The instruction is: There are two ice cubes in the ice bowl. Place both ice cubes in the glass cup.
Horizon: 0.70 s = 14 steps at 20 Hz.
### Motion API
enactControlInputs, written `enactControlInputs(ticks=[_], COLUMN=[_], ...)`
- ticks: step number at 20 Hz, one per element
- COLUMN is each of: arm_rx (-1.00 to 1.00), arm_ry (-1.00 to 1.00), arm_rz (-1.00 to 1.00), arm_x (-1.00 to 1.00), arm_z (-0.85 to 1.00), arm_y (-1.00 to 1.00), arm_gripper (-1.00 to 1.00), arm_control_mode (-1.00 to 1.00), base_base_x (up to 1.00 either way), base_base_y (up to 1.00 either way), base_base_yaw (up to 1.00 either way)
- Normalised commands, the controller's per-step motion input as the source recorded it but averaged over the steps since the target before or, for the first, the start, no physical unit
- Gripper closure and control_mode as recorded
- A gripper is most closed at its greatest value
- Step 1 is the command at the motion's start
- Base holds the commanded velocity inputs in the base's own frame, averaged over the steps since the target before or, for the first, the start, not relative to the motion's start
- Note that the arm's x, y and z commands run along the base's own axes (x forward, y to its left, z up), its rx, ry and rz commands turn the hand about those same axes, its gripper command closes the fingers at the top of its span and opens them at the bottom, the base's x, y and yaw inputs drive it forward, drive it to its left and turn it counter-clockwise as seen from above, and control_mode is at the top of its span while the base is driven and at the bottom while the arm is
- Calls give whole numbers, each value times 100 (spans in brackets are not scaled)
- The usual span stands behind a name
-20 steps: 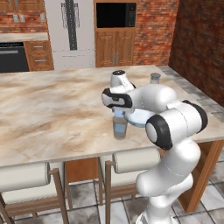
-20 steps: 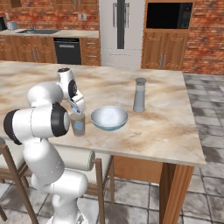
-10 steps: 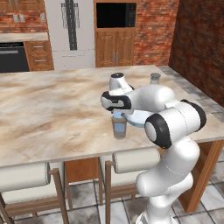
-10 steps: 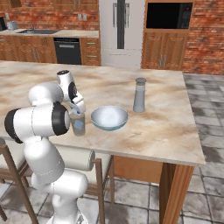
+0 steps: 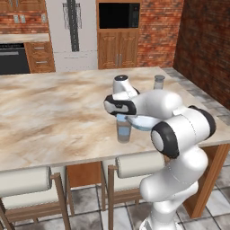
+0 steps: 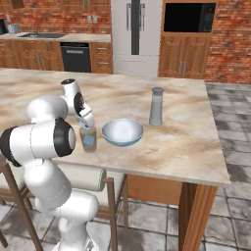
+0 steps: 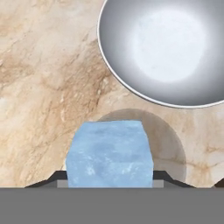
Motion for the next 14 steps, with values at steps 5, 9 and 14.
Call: enactControlInputs(ticks=[5,9,14], arm_rx=[0,0,0], arm_ry=[-3,0,0], arm_rz=[0,0,0], arm_x=[-6,0,0], arm_z=[-3,-4,0], arm_y=[-5,-10,-5], arm_gripper=[100,100,100], arm_control_mode=[-100,-100,-100], base_base_x=[0,0,0], base_base_y=[0,0,0], base_base_yaw=[0,0,0])
